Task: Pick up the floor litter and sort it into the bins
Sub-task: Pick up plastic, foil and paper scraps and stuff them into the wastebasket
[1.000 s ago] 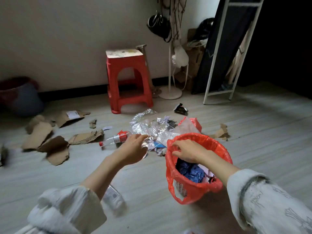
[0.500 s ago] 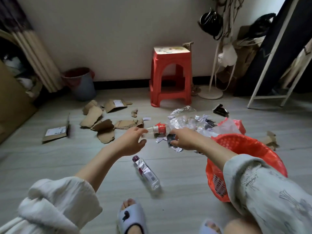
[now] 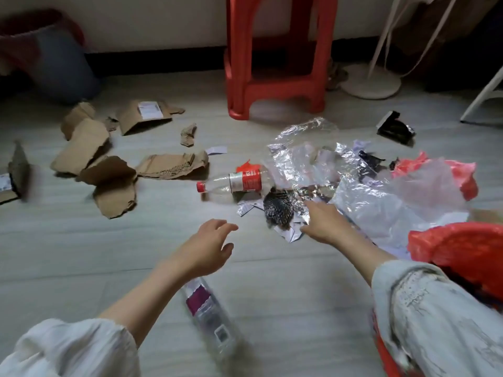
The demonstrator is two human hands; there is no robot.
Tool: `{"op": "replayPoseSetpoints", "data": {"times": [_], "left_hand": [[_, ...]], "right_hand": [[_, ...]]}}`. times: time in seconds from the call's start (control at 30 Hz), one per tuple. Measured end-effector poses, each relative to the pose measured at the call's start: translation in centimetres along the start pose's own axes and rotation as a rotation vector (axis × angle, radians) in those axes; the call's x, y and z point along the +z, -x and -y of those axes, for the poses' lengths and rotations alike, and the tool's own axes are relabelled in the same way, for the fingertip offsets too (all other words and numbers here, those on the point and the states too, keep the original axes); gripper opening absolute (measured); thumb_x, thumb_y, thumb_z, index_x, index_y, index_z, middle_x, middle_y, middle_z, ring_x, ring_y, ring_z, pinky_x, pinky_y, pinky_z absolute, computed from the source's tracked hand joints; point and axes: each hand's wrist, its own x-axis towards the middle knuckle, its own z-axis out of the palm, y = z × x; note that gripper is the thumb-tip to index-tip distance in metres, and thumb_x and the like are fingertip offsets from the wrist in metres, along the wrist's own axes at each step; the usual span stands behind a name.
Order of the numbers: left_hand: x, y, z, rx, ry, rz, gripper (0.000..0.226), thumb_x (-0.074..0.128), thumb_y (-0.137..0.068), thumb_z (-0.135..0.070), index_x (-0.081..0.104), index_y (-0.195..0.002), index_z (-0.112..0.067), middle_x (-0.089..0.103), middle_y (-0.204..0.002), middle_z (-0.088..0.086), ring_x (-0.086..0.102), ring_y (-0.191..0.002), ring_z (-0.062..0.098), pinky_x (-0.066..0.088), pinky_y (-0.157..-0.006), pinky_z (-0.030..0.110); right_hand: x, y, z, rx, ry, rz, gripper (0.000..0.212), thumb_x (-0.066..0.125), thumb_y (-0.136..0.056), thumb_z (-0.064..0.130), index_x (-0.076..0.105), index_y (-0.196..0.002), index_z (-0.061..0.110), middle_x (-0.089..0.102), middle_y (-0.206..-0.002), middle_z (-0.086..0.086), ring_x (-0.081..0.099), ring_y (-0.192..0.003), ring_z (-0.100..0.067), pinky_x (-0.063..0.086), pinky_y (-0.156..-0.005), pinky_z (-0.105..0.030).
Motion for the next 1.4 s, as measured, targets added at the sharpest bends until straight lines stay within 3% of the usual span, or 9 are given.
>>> {"op": "replayPoseSetpoints", "data": {"times": [0.37, 0.57, 0.7, 0.8, 0.9, 1.0, 1.07, 1.27, 1.4], "left_hand": [[3.7, -9.4, 0.4, 0.051, -0.134, 0.119, 0.059, 0.044, -0.094, -0.019, 0.016, -0.147, -0.019, 0.009, -0.155, 0.009, 0.010, -0.143, 0.024, 0.027, -0.112, 0.038], [7.8, -15.3, -1.0, 0.105, -0.237, 0.185, 0.066, 0.042, -0.094, -0.021, 0.006, -0.148, -0.022, -0.007, -0.156, 0.013, -0.002, -0.144, 0.031, 0.015, -0.116, 0.041], [10.1, -20.0, -2.3, 0.111, -0.213, 0.192, 0.071, 0.041, -0.094, -0.043, -0.002, -0.148, -0.027, -0.019, -0.155, 0.009, -0.013, -0.144, 0.027, 0.005, -0.117, 0.047], [12.0, -21.2, -2.5, 0.033, -0.136, 0.176, 0.080, 0.038, -0.087, -0.064, 0.004, -0.149, -0.028, -0.011, -0.157, 0.004, -0.013, -0.144, 0.023, 0.002, -0.115, 0.050], [13.5, -19.9, -2.5, 0.013, -0.225, 0.106, 0.081, 0.042, -0.079, -0.072, 0.020, -0.144, -0.029, 0.012, -0.154, 0.005, 0.007, -0.143, 0.025, 0.015, -0.111, 0.054], [14.1, -18.5, -2.7, 0.013, -0.270, 0.033, 0.071, 0.060, -0.071, -0.066, 0.045, -0.128, -0.026, 0.044, -0.131, 0.010, 0.041, -0.120, 0.032, 0.029, -0.098, 0.055], [14.0, -18.4, -3.0, 0.038, -0.303, -0.036, 0.060, 0.068, -0.066, -0.060, 0.057, -0.113, -0.023, 0.054, -0.113, 0.010, 0.051, -0.102, 0.034, 0.035, -0.089, 0.053], [13.5, -18.0, -1.1, 0.080, -0.218, -0.079, 0.037, 0.067, -0.076, -0.026, 0.055, -0.108, -0.014, 0.050, -0.118, 0.011, 0.046, -0.106, 0.035, 0.040, -0.083, 0.039], [13.5, -18.3, 1.2, 0.020, -0.237, -0.108, 0.057, 0.080, -0.059, -0.045, 0.055, -0.099, -0.013, 0.042, -0.132, 0.023, 0.037, -0.125, 0.046, 0.035, -0.099, 0.053]], "right_hand": [[2.6, -7.4, -2.4, -0.042, 0.193, 0.214, 0.078, 0.060, -0.085, 0.042, 0.016, -0.147, 0.024, 0.014, -0.155, -0.005, 0.011, -0.143, -0.031, 0.028, -0.107, -0.053], [4.1, -10.4, -5.7, -0.029, 0.317, 0.278, 0.075, 0.049, -0.091, 0.047, 0.007, -0.150, 0.027, -0.005, -0.159, -0.004, -0.004, -0.146, -0.030, 0.010, -0.114, -0.058], [4.5, -11.6, -7.1, -0.020, 0.258, 0.259, 0.077, 0.052, -0.092, 0.040, 0.004, -0.150, 0.027, -0.010, -0.158, -0.004, -0.005, -0.146, -0.030, 0.016, -0.114, -0.053], [4.7, -11.2, -7.7, 0.057, 0.228, 0.111, 0.070, 0.052, -0.093, 0.032, 0.012, -0.148, 0.019, 0.001, -0.157, -0.009, 0.007, -0.144, -0.031, 0.021, -0.112, -0.048], [5.2, -10.0, -7.0, 0.084, 0.206, -0.097, 0.041, 0.043, -0.095, 0.030, 0.040, -0.132, 0.011, 0.042, -0.137, -0.011, 0.039, -0.125, -0.028, 0.035, -0.098, -0.040], [5.7, -8.8, -5.7, 0.079, 0.176, 0.007, 0.036, 0.035, -0.097, 0.030, 0.061, -0.110, 0.009, 0.062, -0.116, -0.011, 0.055, -0.109, -0.028, 0.039, -0.088, -0.034], [6.1, -8.8, -5.3, 0.192, 0.136, 0.047, 0.037, 0.034, -0.097, 0.030, 0.062, -0.109, 0.009, 0.061, -0.119, -0.011, 0.051, -0.114, -0.028, 0.037, -0.091, -0.036], [7.2, -9.2, -5.4, 0.407, -0.044, -0.087, 0.046, 0.044, -0.088, 0.014, 0.036, -0.133, 0.012, 0.034, -0.139, -0.010, 0.030, -0.130, -0.029, 0.033, -0.101, -0.047], [7.0, -9.3, -6.7, 0.463, -0.108, -0.068, 0.053, 0.051, -0.089, 0.032, 0.034, -0.136, 0.015, 0.030, -0.141, -0.008, 0.024, -0.133, -0.028, 0.035, -0.102, -0.050]]}}
